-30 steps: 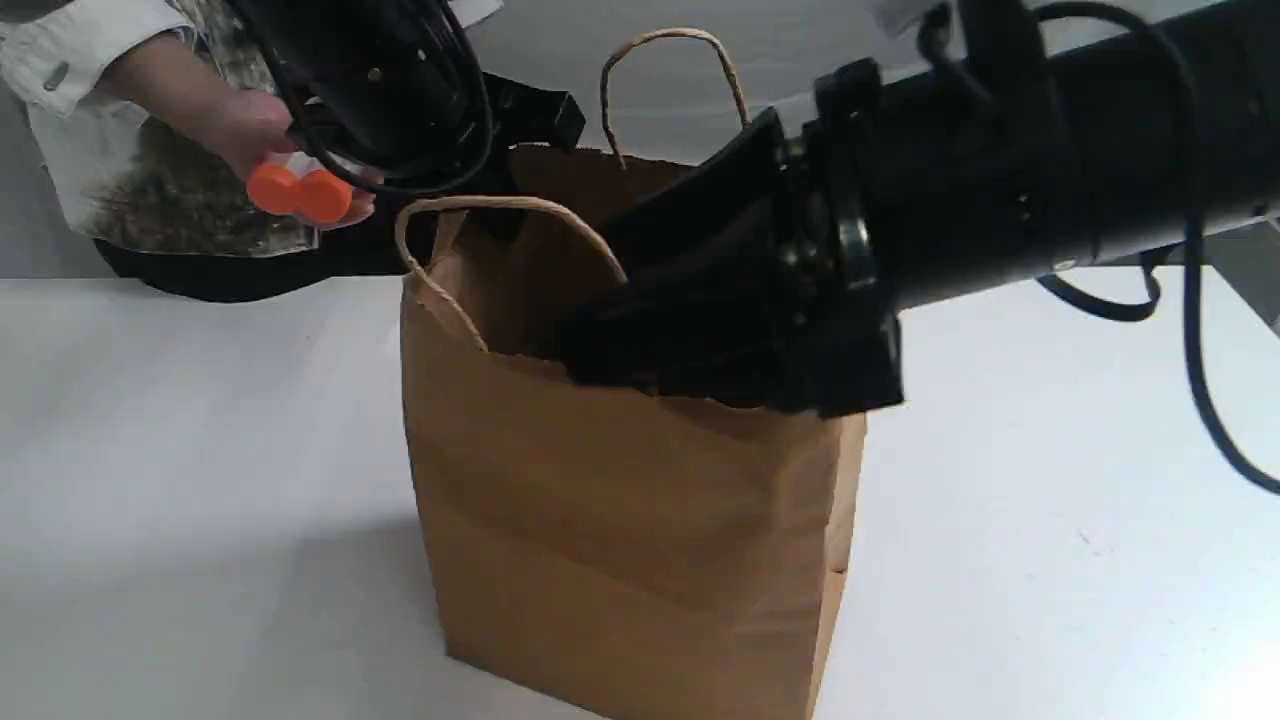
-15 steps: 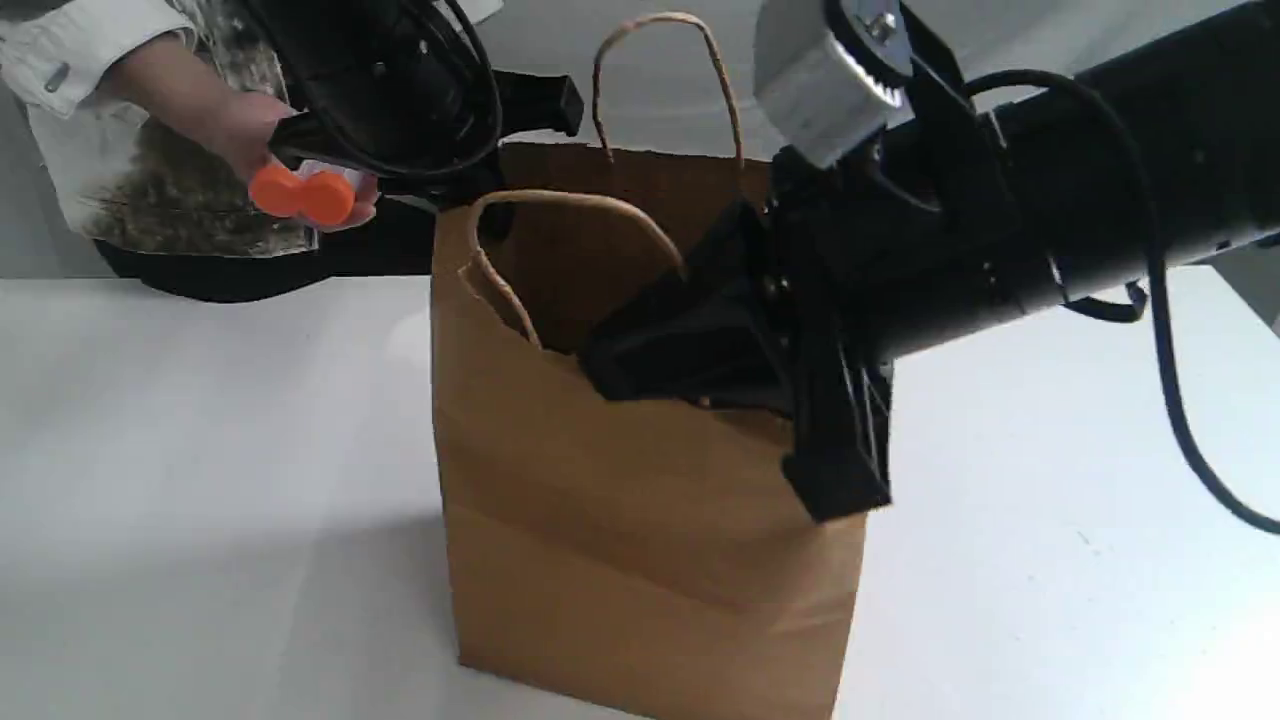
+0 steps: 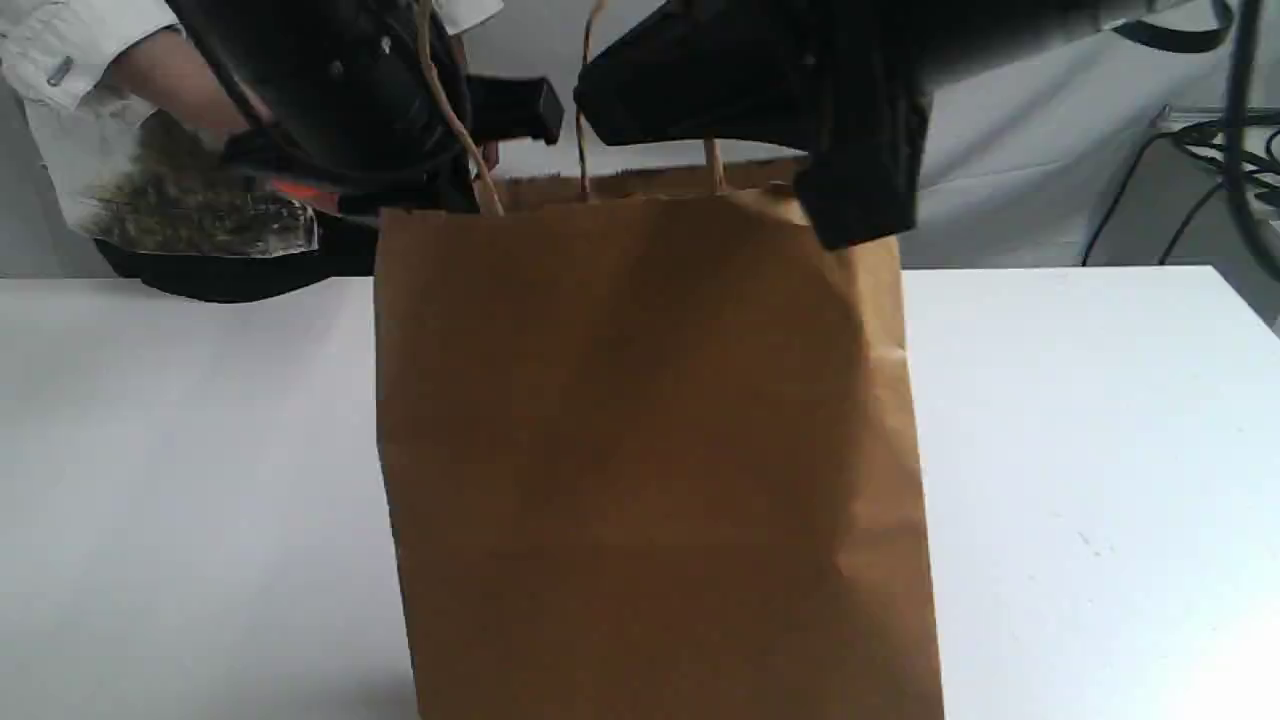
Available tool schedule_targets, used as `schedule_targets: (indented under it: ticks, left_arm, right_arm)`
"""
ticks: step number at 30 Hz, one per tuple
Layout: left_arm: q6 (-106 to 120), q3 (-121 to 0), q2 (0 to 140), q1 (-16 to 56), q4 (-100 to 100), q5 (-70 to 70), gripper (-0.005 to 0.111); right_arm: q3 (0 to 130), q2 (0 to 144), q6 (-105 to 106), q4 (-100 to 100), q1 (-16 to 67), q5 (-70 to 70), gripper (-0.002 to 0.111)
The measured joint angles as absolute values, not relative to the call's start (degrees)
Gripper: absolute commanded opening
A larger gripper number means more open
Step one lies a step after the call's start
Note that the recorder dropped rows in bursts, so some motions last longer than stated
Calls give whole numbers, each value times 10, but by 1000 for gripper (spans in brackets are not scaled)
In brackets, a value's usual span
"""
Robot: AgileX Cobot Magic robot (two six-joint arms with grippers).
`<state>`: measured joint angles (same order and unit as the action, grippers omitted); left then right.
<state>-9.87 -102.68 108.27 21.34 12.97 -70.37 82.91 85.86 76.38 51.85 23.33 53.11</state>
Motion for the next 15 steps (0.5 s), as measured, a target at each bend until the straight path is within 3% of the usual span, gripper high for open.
schedule_targets:
  ticks: [15]
  left_arm:
    - [-100,-987,1053,173,128,-704,0]
  right_arm:
    - [887,941,760,521,233,459,0]
